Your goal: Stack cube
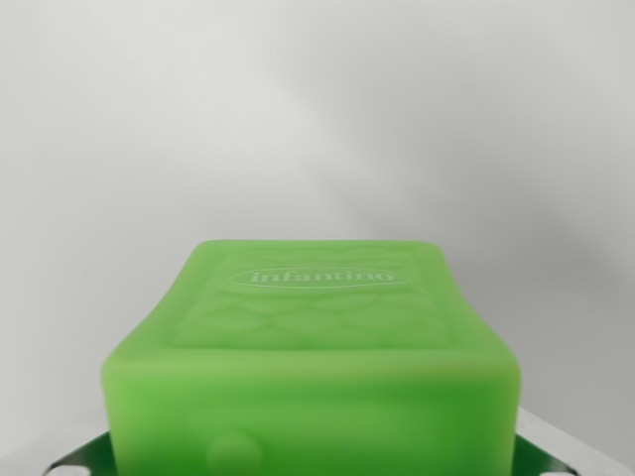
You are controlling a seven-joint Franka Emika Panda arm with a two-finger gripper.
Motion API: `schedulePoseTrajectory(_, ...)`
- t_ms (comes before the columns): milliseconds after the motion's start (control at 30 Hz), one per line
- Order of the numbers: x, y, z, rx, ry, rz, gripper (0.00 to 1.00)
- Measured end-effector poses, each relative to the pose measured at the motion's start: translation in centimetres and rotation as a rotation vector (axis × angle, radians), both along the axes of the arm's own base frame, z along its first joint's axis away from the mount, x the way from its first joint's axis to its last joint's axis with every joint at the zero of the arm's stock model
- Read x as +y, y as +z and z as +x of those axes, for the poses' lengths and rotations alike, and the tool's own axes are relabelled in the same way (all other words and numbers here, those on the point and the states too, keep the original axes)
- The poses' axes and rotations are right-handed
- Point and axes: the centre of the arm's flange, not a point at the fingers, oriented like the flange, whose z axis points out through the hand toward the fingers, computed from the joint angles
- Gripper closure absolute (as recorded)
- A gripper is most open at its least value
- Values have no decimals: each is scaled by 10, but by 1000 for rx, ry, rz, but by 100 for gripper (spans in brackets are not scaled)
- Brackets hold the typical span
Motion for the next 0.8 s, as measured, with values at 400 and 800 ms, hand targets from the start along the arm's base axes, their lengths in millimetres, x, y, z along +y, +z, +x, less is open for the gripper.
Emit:
schedulePoseTrajectory(400, -22, 6, 7, -1, -16, 0, 100)
schedulePoseTrajectory(800, -45, 13, 13, -2, -32, -1, 100)
